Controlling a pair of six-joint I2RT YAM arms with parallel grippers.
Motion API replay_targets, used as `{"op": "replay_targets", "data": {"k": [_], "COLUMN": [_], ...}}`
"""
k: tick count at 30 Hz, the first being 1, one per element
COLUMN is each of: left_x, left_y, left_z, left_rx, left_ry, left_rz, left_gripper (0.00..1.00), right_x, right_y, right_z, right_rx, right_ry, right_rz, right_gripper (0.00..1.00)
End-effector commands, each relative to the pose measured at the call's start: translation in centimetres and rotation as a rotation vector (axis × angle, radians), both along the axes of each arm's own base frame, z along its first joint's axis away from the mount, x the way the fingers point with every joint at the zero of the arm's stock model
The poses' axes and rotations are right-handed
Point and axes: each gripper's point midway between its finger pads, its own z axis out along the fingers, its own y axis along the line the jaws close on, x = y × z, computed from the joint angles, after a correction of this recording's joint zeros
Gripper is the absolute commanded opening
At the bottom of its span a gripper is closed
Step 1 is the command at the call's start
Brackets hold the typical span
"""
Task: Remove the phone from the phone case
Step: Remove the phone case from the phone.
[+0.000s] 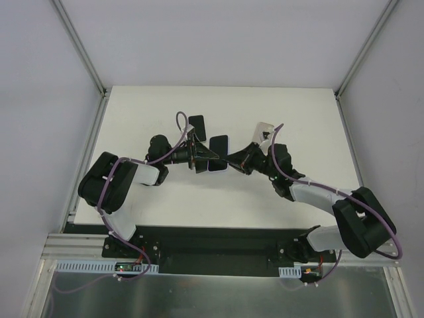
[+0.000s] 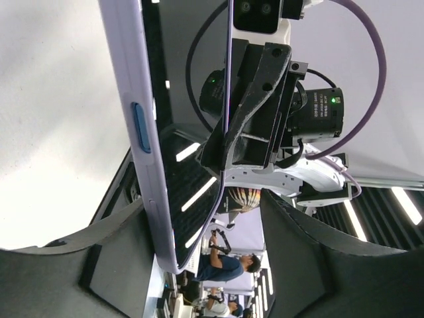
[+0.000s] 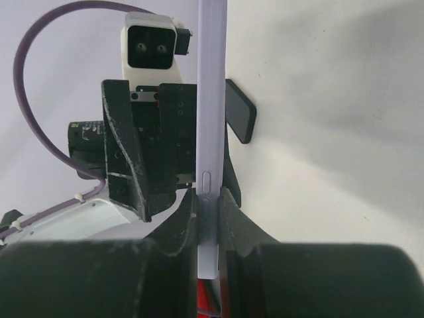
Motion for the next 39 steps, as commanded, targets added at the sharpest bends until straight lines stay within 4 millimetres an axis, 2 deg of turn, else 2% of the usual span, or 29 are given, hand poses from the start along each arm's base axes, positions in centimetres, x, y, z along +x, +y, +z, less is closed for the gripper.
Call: {"op": "replay_targets", "data": {"k": [1,4,7,8,9,11,14,15,16,17,18,19,20,21,23,24,25,28,35,36,38,39], "left_x": [-0.4,-0.4,-0.3,-0.2,-0.2,-0.1,-0.2,-0.3,-0.3,-0.4,-0.6,-0.8,-0.9,-1.1,-1.3,-1.5,-1.6,-1.9,-2.6,-2.7,-2.8,-2.9], "left_y": [0.0,0.0,0.0,0.0,0.0,0.0,0.0,0.0,0.0,0.0,0.1,0.1,0.2,0.2,0.3,0.3,0.3,0.4,0.6,0.6,0.6,0.6], "left_z": [3.2,3.4,3.4,3.4,3.6,3.6,3.6,3.7,3.6,3.6,3.6,3.5,3.6,3.5,3.9,4.1,4.3,4.8,5.5,5.5,5.9,5.9], "left_rx": [-0.081,-0.083,-0.084,-0.083,-0.085,-0.086,-0.088,-0.093,-0.093,-0.094,-0.097,-0.098,-0.100,-0.101,-0.110,-0.115,-0.118,-0.125,-0.132,-0.132,-0.136,-0.136], "left_ry": [-0.144,-0.147,-0.144,-0.138,-0.141,-0.141,-0.142,-0.149,-0.149,-0.152,-0.156,-0.162,-0.168,-0.168,-0.189,-0.202,-0.209,-0.231,-0.260,-0.263,-0.272,-0.275], "left_rz": [0.000,0.006,0.009,0.012,0.010,0.009,0.001,-0.001,-0.003,-0.006,-0.011,-0.015,-0.020,-0.022,-0.030,-0.038,-0.042,-0.055,-0.075,-0.076,-0.079,-0.081], "left_gripper": [0.57,0.50,0.36,0.31,0.18,0.01,0.00,0.00,0.00,0.00,0.00,0.00,0.00,0.00,0.00,0.00,0.00,0.00,0.00,0.00,0.00,0.00], "right_x": [0.7,0.8,0.9,0.9,1.0,0.9,0.9,0.9,1.0,1.3,1.3,1.4,2.0,2.1,2.9,3.4,3.8,5.0,7.6,8.0,8.6,8.9], "right_y": [0.6,0.7,0.7,0.7,0.6,0.6,0.6,0.5,0.4,0.3,0.1,-0.2,-0.5,-0.8,-1.1,-1.0,-0.9,-0.5,0.2,0.4,0.7,0.9], "right_z": [4.0,3.9,3.5,3.4,3.3,3.2,3.3,2.8,3.1,3.8,3.1,3.7,4.6,4.6,4.8,5.6,5.0,5.0,5.8,5.3,5.5,4.8], "right_rx": [0.146,0.150,0.148,0.145,0.144,0.138,0.117,0.086,0.071,0.042,-0.001,-0.016,-0.025,-0.047,-0.052,-0.046,-0.050,-0.036,0.033,0.038,0.079,0.088], "right_ry": [-0.102,-0.100,-0.089,-0.085,-0.084,-0.088,-0.111,-0.100,-0.109,-0.148,-0.124,-0.141,-0.165,-0.166,-0.166,-0.178,-0.158,-0.141,-0.141,-0.125,-0.113,-0.096], "right_rz": [-0.001,0.000,-0.004,-0.006,-0.009,-0.006,0.002,0.006,0.010,0.014,0.016,0.013,0.003,0.007,0.014,0.017,0.021,0.039,0.039,0.039,0.041,0.041], "right_gripper": [0.01,0.02,0.01,0.01,0.02,0.01,0.02,0.08,0.21,0.28,0.35,0.43,0.45,0.47,0.47,0.47,0.47,0.45,0.42,0.42,0.41,0.40]}}
